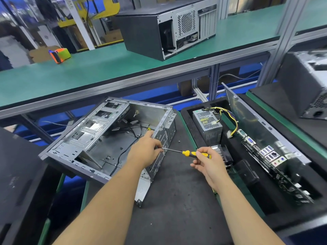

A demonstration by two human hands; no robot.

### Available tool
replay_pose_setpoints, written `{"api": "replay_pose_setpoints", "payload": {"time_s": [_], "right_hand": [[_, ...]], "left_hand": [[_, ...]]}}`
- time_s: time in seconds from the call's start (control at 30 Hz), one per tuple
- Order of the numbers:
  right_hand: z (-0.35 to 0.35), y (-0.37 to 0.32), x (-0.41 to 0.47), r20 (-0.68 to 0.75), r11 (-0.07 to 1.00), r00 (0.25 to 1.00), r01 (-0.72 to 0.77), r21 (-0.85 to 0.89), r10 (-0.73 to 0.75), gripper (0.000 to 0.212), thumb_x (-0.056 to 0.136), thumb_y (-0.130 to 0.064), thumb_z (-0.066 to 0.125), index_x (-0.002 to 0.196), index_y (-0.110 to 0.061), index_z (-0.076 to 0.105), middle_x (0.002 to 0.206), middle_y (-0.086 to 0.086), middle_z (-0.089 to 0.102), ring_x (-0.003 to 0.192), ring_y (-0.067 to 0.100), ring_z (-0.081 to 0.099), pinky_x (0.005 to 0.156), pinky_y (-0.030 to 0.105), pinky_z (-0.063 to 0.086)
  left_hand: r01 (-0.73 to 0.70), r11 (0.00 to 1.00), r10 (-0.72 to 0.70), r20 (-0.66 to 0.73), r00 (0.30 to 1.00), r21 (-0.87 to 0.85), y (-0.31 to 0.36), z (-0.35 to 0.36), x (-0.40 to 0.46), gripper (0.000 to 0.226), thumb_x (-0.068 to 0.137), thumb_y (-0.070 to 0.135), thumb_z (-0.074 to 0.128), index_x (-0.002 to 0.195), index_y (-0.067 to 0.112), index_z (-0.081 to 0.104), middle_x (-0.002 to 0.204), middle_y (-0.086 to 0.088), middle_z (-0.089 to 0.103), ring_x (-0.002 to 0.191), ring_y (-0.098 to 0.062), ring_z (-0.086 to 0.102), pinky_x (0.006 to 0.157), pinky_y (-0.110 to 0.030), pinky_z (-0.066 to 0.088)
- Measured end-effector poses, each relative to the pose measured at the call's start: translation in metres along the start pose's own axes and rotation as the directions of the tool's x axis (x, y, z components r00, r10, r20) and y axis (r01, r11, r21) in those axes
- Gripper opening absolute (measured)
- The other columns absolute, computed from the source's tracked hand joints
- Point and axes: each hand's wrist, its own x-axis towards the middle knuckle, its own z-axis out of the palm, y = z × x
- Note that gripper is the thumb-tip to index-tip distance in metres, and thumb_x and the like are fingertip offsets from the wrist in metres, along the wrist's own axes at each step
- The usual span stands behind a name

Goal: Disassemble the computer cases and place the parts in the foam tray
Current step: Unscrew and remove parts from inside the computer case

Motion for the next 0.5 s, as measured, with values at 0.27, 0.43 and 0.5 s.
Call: {"api": "replay_pose_setpoints", "payload": {"time_s": [0.27, 0.43, 0.5], "right_hand": [[-0.005, 0.003, -0.002, -0.149, 0.997, 0.987, -0.047, 0.068, 0.057, 0.008, 0.101, -0.014, 0.058, 0.099, -0.007, 0.061, 0.082, 0.010, 0.066, 0.058, 0.019, 0.056, 0.058, 0.035, 0.057], [0.001, 0.007, -0.003, -0.105, 0.993, 0.990, -0.101, -0.064, 0.094, 0.019, 0.102, -0.022, 0.057, 0.096, -0.004, 0.061, 0.070, 0.013, 0.058, 0.050, 0.018, 0.047, 0.047, 0.031, 0.043], [0.004, 0.009, -0.003, -0.104, 0.991, 0.989, -0.109, -0.078, 0.101, 0.023, 0.102, -0.025, 0.057, 0.094, -0.004, 0.061, 0.064, 0.010, 0.053, 0.048, 0.016, 0.042, 0.044, 0.028, 0.036]], "left_hand": [[0.076, 0.977, -0.082, -0.023, 0.996, -0.198, -0.001, -0.002, -0.004, 0.078, 0.088, 0.023, 0.058, 0.155, 0.040, 0.022, 0.153, 0.014, 0.037, 0.109, -0.021, 0.062, 0.083, -0.040, 0.052], [0.355, 0.857, -0.338, 0.113, 0.934, -0.373, -0.004, -0.006, -0.004, 0.053, 0.093, 0.043, 0.054, 0.141, 0.023, 0.047, 0.116, 0.000, 0.069, 0.099, -0.021, 0.066, 0.090, -0.037, 0.053], [0.349, 0.841, -0.282, 0.215, 0.935, -0.414, -0.007, -0.012, -0.008, 0.060, 0.091, 0.032, 0.063, 0.146, 0.018, 0.042, 0.098, -0.001, 0.069, 0.074, -0.012, 0.064, 0.067, -0.026, 0.053]]}}
